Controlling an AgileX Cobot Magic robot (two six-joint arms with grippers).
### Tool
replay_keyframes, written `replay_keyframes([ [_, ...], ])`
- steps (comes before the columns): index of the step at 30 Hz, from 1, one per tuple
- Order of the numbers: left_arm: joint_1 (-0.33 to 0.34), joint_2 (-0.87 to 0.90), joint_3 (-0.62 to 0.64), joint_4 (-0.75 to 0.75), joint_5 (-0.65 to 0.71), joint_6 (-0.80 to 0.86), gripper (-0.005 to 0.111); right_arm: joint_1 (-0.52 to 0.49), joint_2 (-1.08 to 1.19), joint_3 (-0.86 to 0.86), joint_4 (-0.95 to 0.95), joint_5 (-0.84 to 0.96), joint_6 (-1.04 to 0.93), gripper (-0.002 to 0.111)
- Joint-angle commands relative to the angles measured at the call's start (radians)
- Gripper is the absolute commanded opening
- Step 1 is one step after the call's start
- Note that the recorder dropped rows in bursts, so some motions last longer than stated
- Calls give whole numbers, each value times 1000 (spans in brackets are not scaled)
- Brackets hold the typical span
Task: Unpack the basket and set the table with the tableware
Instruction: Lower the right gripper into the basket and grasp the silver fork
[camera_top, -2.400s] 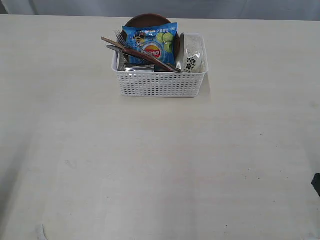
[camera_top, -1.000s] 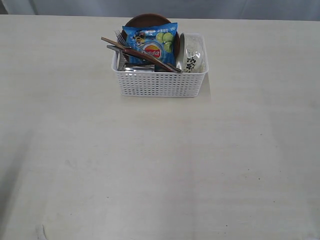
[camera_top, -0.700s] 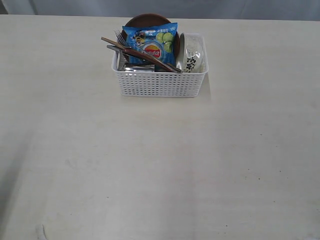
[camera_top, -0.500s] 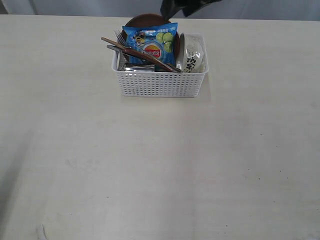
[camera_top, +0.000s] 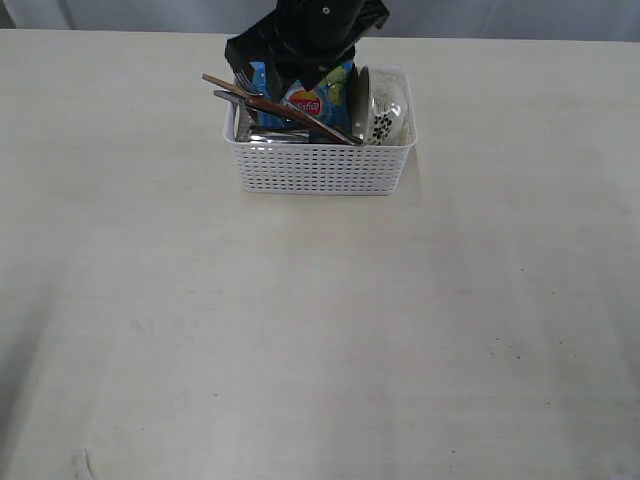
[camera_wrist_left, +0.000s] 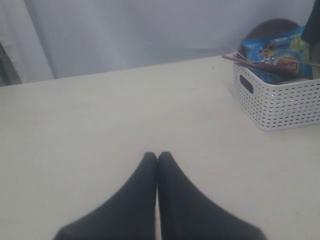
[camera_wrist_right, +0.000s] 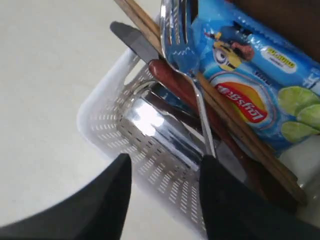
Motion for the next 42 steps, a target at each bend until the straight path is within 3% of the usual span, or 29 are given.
replay_keyframes([
  [1, 2, -2, -4, 3, -1, -2, 0, 2, 46, -9, -56, 7, -19, 43],
  [24, 2, -2, -4, 3, -1, 1, 0, 2, 106, -7, -98, -40, -42, 41],
  [28, 2, -2, -4, 3, -1, 1, 0, 2, 113, -7, -101, -40, -42, 28],
  [34, 2, -2, -4, 3, -1, 1, 0, 2, 113, -7, -101, -40, -47, 0],
  [42, 2, -2, -4, 3, -1, 1, 0, 2, 98, -7, -130, -38, -49, 0],
])
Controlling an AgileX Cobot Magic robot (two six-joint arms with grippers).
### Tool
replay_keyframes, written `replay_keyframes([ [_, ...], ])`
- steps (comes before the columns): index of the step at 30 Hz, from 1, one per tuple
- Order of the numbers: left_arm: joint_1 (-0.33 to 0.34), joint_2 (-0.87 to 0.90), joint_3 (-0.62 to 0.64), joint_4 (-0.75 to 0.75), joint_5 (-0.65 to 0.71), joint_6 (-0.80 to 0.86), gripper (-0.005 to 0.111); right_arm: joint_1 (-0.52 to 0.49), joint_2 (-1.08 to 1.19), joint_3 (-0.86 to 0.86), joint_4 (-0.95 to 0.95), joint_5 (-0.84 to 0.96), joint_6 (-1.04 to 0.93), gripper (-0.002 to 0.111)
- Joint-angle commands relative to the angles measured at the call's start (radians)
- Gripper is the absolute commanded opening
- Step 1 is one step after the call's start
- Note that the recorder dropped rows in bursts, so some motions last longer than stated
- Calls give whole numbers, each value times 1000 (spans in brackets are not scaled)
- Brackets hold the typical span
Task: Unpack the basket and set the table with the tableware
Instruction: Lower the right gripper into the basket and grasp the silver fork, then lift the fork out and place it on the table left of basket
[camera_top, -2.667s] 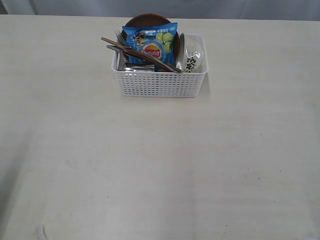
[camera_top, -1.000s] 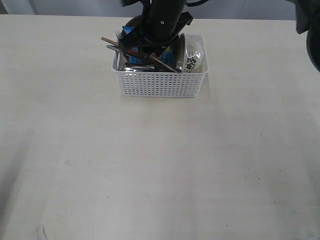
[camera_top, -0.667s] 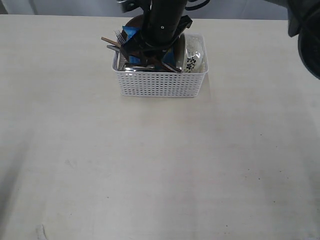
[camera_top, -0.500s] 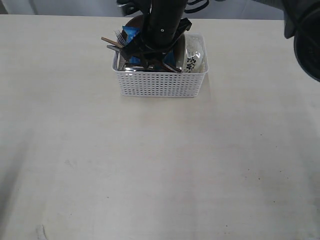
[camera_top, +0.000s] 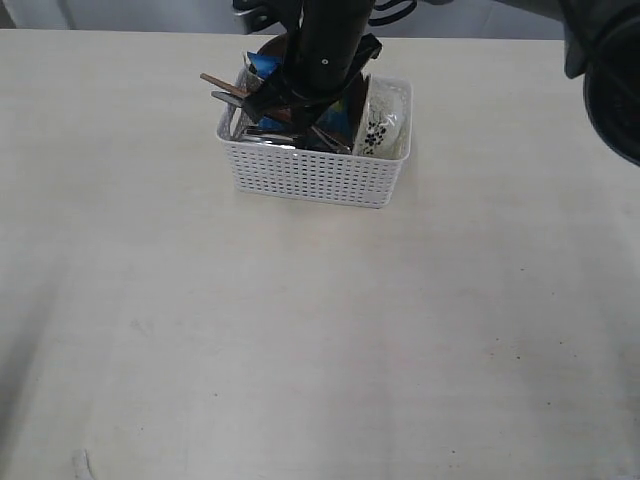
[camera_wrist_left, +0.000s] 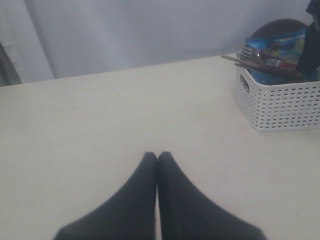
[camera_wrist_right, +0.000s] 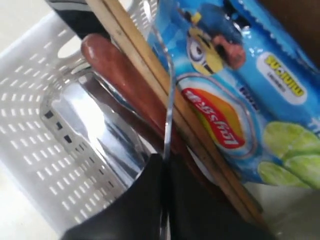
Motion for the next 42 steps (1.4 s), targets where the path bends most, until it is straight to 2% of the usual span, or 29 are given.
replay_keyframes([
  [1, 2, -2, -4, 3, -1, 1, 0, -2, -21, -2, -24, 9, -1, 0],
  [16, 2, -2, -4, 3, -1, 1, 0, -2, -146, -2, -28, 20, 45, 0],
  [26, 2, -2, -4, 3, -1, 1, 0, 14, -246, -2, 39, 141, 133, 0],
  [30, 2, -2, -4, 3, -1, 1, 0, 60, -276, -2, 34, 201, 182, 0],
  [36, 2, -2, -4, 3, -1, 1, 0, 210, -296, 34, 30, 223, 411, 0],
  [41, 2, -2, -4, 3, -1, 1, 0, 349, -300, 255, -3, -73, 697, 0],
  [42, 2, -2, -4, 3, -1, 1, 0, 386, -304, 330, -8, -199, 772, 0],
])
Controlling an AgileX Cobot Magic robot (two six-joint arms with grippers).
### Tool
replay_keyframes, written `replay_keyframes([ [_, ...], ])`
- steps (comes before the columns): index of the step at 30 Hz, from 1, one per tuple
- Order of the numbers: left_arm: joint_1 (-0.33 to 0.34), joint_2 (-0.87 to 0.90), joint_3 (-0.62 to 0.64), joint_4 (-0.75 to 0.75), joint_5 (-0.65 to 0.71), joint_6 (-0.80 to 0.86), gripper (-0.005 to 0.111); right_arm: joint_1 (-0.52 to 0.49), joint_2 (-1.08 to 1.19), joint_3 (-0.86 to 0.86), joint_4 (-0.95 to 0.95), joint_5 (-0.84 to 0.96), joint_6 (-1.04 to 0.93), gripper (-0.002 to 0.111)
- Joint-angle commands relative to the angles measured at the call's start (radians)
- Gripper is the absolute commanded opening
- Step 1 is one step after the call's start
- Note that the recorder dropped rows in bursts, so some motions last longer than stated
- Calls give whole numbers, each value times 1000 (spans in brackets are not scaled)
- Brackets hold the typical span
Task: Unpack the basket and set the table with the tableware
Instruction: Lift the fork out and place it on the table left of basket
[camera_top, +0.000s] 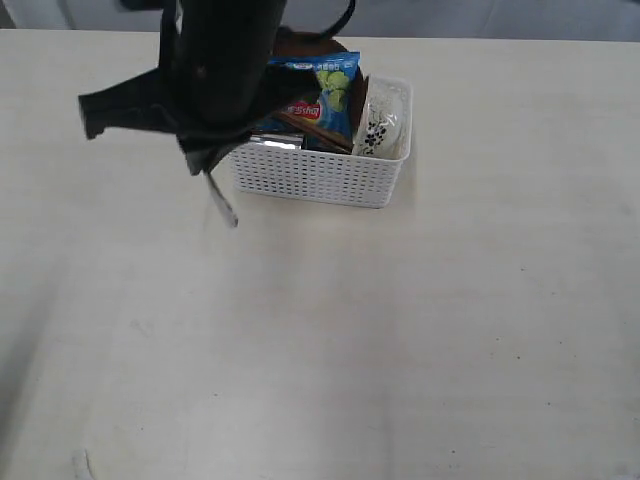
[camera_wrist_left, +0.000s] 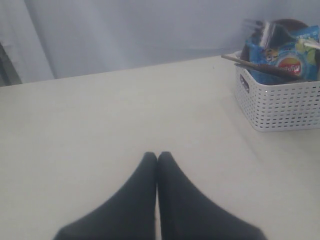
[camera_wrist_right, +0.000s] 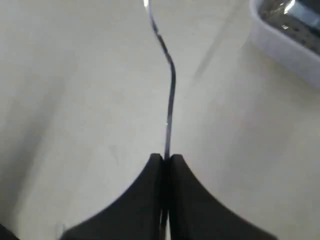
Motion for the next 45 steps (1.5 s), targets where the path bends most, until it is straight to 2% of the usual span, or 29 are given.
replay_keyframes([
  [1, 2, -2, -4, 3, -1, 1, 0, 85, -16, 174, -31, -297, 220, 0],
  [4, 2, -2, -4, 3, -1, 1, 0, 126, -16, 336, -73, -453, 404, 0],
  [10, 2, -2, -4, 3, -1, 1, 0, 121, -16, 547, -73, -695, 530, 0],
  [14, 2, -2, -4, 3, -1, 1, 0, 119, -12, 561, -138, -690, 530, 0],
  [30, 2, -2, -4, -6, -1, 1, 0, 119, 65, 561, -88, -695, 516, 0],
  [32, 2, -2, -4, -6, -1, 1, 0, 119, 65, 561, -88, -695, 516, 7],
  [37, 2, -2, -4, -6, -1, 1, 0, 119, 64, 559, -88, -693, 513, 43],
  [38, 2, -2, -4, -6, -1, 1, 0, 119, 64, 556, -88, -693, 506, 46],
  [42, 2, -2, -4, -6, -1, 1, 0, 119, 62, 482, -131, -602, 409, 46],
  [45, 2, -2, -4, -6, -1, 1, 0, 119, 62, 370, -235, -388, 350, 46],
])
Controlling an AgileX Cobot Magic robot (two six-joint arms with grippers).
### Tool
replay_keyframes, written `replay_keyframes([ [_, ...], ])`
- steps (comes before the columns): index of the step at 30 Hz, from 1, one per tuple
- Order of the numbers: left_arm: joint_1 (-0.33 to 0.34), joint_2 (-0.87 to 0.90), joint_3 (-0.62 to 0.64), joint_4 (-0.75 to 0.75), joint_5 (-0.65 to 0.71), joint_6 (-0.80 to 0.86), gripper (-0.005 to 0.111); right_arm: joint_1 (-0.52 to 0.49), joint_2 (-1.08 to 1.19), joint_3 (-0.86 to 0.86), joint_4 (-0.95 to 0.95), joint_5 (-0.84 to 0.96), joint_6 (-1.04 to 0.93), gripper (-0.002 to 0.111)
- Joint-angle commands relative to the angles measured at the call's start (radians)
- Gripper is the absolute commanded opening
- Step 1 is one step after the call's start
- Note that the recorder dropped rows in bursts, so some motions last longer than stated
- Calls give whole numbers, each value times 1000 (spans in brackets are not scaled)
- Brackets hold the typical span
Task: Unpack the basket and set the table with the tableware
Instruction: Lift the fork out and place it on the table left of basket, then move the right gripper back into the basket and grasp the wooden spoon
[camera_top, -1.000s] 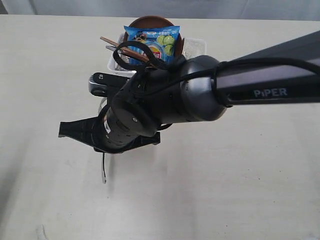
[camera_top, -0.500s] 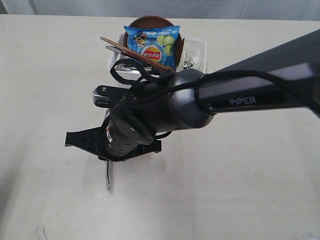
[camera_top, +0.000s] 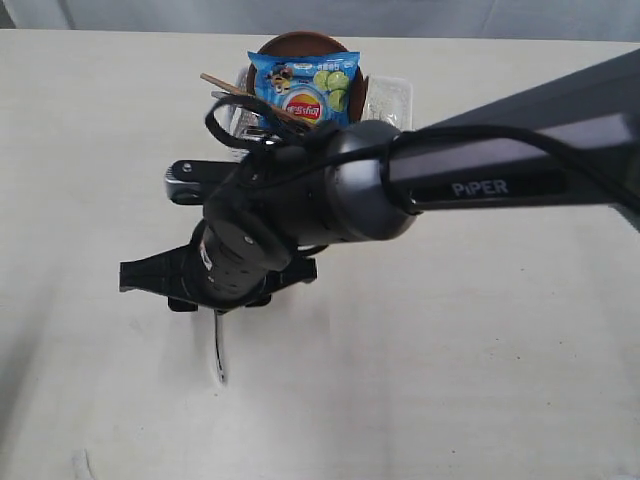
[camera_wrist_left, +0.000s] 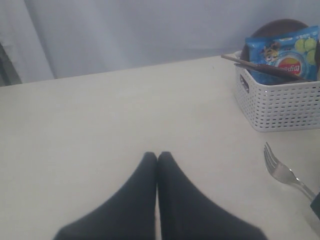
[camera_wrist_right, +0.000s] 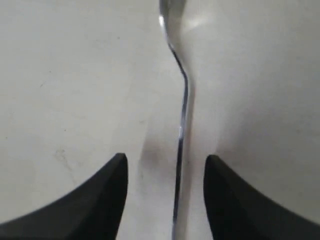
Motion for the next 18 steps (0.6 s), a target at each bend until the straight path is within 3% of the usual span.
replay_keyframes([
  [1, 2, -2, -4, -6, -1, 0, 0, -7, -6, -167, -167, 295, -89, 46],
  [5, 2, -2, -4, -6, -1, 0, 0, -10, -6, -362, -300, 568, -155, 46],
  [9, 2, -2, -4, -4, -1, 0, 0, -63, 3, -524, -272, 716, -270, 46],
  [13, 2, -2, -4, -4, -1, 0, 0, -149, 11, -633, -258, 737, -313, 46],
  [18, 2, -2, -4, -4, -1, 0, 0, -213, 30, -647, -253, 655, -380, 46],
])
